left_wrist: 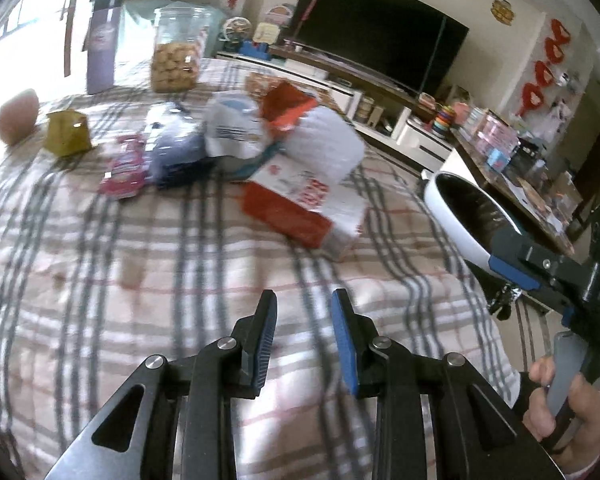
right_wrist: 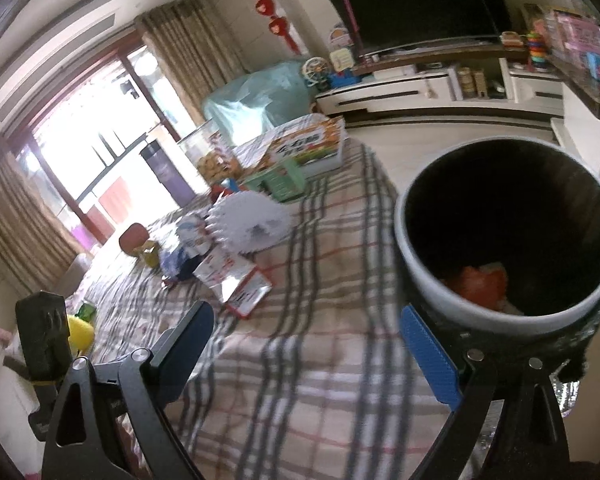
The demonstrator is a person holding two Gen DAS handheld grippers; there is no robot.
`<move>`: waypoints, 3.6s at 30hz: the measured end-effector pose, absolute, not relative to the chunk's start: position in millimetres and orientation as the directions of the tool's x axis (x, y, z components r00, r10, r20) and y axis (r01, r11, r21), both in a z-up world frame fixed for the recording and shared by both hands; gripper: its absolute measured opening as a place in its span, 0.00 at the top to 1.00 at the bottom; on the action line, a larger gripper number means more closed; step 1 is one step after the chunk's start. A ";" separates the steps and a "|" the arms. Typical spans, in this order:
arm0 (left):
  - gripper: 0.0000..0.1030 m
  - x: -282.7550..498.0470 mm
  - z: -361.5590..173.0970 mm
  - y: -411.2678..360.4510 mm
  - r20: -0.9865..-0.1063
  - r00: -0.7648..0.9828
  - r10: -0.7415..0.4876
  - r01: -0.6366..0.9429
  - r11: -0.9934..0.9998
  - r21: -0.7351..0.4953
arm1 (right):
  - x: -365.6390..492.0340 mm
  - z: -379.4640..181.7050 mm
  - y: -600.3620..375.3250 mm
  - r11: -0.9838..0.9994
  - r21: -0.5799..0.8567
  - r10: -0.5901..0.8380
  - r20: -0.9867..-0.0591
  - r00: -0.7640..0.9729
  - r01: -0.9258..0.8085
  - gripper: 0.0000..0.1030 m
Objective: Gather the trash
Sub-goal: 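Move both open grippers back toward the remaining trash on the bed, then grasp the pink candy toy with the left gripper while the right gripper grasps the white milk carton, then carry the pink toy and milk carton over the trash bin with both grippers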
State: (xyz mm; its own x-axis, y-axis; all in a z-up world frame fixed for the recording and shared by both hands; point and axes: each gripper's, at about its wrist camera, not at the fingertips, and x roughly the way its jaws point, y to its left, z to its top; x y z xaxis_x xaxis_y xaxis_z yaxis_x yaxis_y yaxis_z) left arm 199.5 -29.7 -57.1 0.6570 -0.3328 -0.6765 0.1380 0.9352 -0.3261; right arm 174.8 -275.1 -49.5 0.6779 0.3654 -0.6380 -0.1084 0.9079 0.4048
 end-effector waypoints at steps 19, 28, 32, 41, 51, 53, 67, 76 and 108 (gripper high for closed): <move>0.59 193.3 -48.8 26.0 -0.696 0.683 -0.221 0.001 0.954 -0.301 | 199.9 -63.2 -218.7 0.902 0.366 0.426 -0.667 0.612 -0.230 0.07; 0.57 233.7 -53.0 43.3 -0.722 0.669 -0.178 -0.030 0.964 -0.265 | 223.2 -71.1 -200.5 0.897 0.332 0.441 -0.698 0.563 -0.291 0.07; 0.55 256.0 -56.5 48.0 -0.731 0.662 -0.168 -0.039 0.966 -0.257 | 233.8 -74.2 -191.7 0.896 0.308 0.439 -0.713 0.547 -0.319 0.07; 0.54 305.6 -67.6 48.6 -0.746 0.657 -0.107 -0.055 0.980 -0.189 | 257.8 -85.5 -174.1 0.899 0.265 0.419 -0.751 0.510 -0.350 0.07; 0.57 306.5 -73.7 44.8 -0.735 0.671 -0.095 -0.034 0.987 -0.159 | 258.3 -90.3 -165.8 0.909 0.223 0.384 -0.775 0.501 -0.352 0.45; 0.57 294.2 -72.3 45.8 -0.731 0.675 -0.103 -0.030 0.986 -0.166 | 253.5 -90.1 -168.3 0.906 0.236 0.394 -0.774 0.496 -0.351 0.45; 0.58 205.1 -62.9 26.9 -0.710 0.674 -0.205 0.057 0.972 -0.227 | 204.3 -81.4 -193.5 0.900 0.311 0.431 -0.739 0.517 -0.306 0.50; 0.58 181.6 -59.5 10.5 -0.710 0.662 -0.241 0.104 0.967 -0.231 | 195.3 -79.7 -196.1 0.909 0.292 0.408 -0.761 0.504 -0.296 0.40; 0.58 190.5 -35.7 -79.8 -0.672 0.639 -0.375 0.328 0.923 -0.203 | 173.2 -49.8 -279.6 0.936 0.320 0.339 -0.705 0.623 -0.148 0.53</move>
